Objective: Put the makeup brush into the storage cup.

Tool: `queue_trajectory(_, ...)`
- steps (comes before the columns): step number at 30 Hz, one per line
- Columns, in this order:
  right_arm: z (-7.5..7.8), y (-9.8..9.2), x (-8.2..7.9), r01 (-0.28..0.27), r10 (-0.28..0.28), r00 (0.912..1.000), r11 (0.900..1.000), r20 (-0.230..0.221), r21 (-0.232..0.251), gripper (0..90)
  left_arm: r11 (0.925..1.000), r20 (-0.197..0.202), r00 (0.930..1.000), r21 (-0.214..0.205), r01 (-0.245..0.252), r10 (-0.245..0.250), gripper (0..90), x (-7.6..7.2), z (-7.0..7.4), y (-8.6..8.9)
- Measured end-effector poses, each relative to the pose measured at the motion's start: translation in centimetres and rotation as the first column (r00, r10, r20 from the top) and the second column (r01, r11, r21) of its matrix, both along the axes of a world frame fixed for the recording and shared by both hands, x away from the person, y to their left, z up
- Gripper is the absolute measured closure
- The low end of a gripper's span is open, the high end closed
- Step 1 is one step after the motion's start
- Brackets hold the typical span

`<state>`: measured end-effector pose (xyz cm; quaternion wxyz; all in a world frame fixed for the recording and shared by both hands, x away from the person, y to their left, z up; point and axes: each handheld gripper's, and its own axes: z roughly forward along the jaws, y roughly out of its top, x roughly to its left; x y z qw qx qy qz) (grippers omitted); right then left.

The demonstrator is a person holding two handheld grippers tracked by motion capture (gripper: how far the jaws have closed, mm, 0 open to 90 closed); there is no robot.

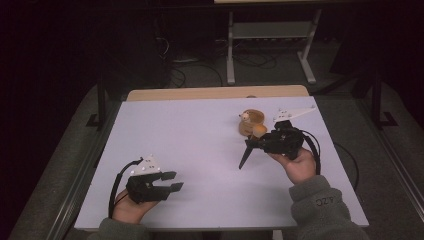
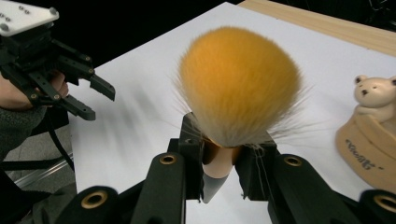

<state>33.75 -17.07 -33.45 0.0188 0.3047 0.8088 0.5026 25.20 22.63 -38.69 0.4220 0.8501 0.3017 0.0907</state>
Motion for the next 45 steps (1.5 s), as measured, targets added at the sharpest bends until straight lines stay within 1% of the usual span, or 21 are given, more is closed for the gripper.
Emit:
queue_trajectory(2,0.3,-0.2,0.3,0.005,-0.005,1.0000,1.0000,-0.002,-0.006,72.6,1.0000,-0.001,1.0000,-0.007,-0.007,0.006,51.7,0.0,-0.1,0.1)
queue_trajectory(3,0.3,-0.2,0.3,0.005,-0.005,1.0000,1.0000,-0.002,-0.006,72.6,1.0000,0.003,1.0000,0.003,-0.004,0.004,51.7,0.0,0.0,0.3)
queue_trajectory(4,0.4,-0.2,0.4,0.005,-0.005,1.0000,0.9999,-0.002,-0.009,72.6,0.9999,0.002,0.9999,-0.009,-0.010,0.010,51.7,0.0,0.0,0.3)
queue_trajectory(7,0.8,-0.3,0.6,0.014,-0.014,0.9999,0.9997,0.000,-0.020,72.6,0.9997,0.007,0.9998,-0.016,-0.017,0.017,50.6,0.0,0.1,0.7)
queue_trajectory(9,1.3,-0.4,1.0,0.018,-0.018,0.9998,0.9995,0.009,-0.027,72.6,0.9996,0.002,0.9997,-0.016,-0.023,0.023,49.7,0.0,0.0,0.8)
queue_trajectory(11,1.6,-0.5,1.2,0.021,-0.021,0.9997,0.9995,0.012,-0.022,72.6,0.9996,-0.005,0.9997,-0.020,-0.022,0.022,47.6,0.1,0.0,1.0)
queue_trajectory(15,2.0,-0.5,1.5,0.028,-0.027,0.9996,0.9991,0.011,-0.032,72.6,0.9987,-0.014,0.9992,-0.033,-0.038,0.037,47.3,0.2,0.0,1.4)
queue_trajectory(17,2.2,-0.6,1.8,0.030,-0.029,0.9994,0.9987,0.016,-0.040,72.6,0.9987,-0.009,0.9991,-0.031,-0.041,0.041,47.0,0.2,0.0,1.5)
queue_trajectory(19,2.5,-0.7,2.0,0.038,-0.037,0.9992,0.9983,0.016,-0.044,72.6,0.9983,-0.013,0.9988,-0.034,-0.047,0.047,46.2,0.2,0.0,1.6)
queue_trajectory(24,3.3,-1.1,2.5,0.055,-0.054,0.9984,0.9976,0.020,-0.043,72.5,0.9982,-0.007,0.9986,-0.030,-0.053,0.052,44.4,0.2,0.0,1.7)
queue_trajectory(25,3.6,-1.3,2.6,0.063,-0.062,0.9978,0.9971,0.024,-0.043,72.6,0.9980,-0.007,0.9984,-0.029,-0.056,0.055,44.2,0.2,0.0,1.7)
queue_trajectory(27,3.8,-1.4,2.7,0.065,-0.064,0.9977,0.9969,0.022,-0.045,72.6,0.9979,-0.007,0.9984,-0.030,-0.057,0.057,43.7,0.2,0.0,1.7)
queue_trajectory(28,4.1,-1.5,3.0,0.073,-0.072,0.9971,0.9964,0.026,-0.044,72.6,0.9979,-0.006,0.9983,-0.029,-0.058,0.057,43.5,0.2,0.0,1.7)
queue_trajectory(30,4.3,-1.6,3.1,0.072,-0.071,0.9971,0.9963,0.029,-0.048,72.6,0.9977,-0.010,0.9979,-0.026,-0.064,0.063,43.2,0.2,0.0,1.8)
queue_trajectory(31,4.6,-1.7,3.5,0.079,-0.077,0.9963,0.9957,0.038,-0.049,72.6,0.9974,-0.012,0.9978,-0.028,-0.066,0.066,42.9,0.2,-0.1,1.8)
queue_trajectory(34,4.9,-1.7,3.8,0.085,-0.084,0.9958,0.9953,0.038,-0.046,72.6,0.9975,-0.011,0.9977,-0.023,-0.067,0.067,42.5,0.3,-0.1,1.8)
queue_trajectory(36,5.2,-1.7,4.2,0.089,-0.087,0.9953,0.9949,0.043,-0.048,72.5,0.9971,-0.008,0.9975,-0.028,-0.071,0.071,42.1,0.3,-0.2,1.8)
queue_trajectory(38,5.6,-1.5,4.7,0.098,-0.095,0.9944,0.9935,0.045,-0.058,72.5,0.9971,-0.005,0.9974,-0.024,-0.072,0.072,42.2,0.3,-0.1,1.9)
queue_trajectory(40,5.7,-1.5,4.9,0.103,-0.100,0.9939,0.9928,0.045,-0.062,72.5,0.9966,-0.005,0.9970,-0.029,-0.077,0.077,42.1,0.2,-0.1,1.9)
queue_trajectory(41,6.0,-1.4,5.3,0.106,-0.103,0.9934,0.9921,0.050,-0.066,72.5,0.9967,-0.004,0.9971,-0.028,-0.076,0.076,42.2,0.2,-0.1,1.9)
queue_trajectory(45,6.5,-1.4,5.8,0.121,-0.118,0.9918,0.9903,0.051,-0.069,72.6,0.9968,-0.003,0.9972,-0.030,-0.074,0.074,42.2,0.3,-0.1,2.0)
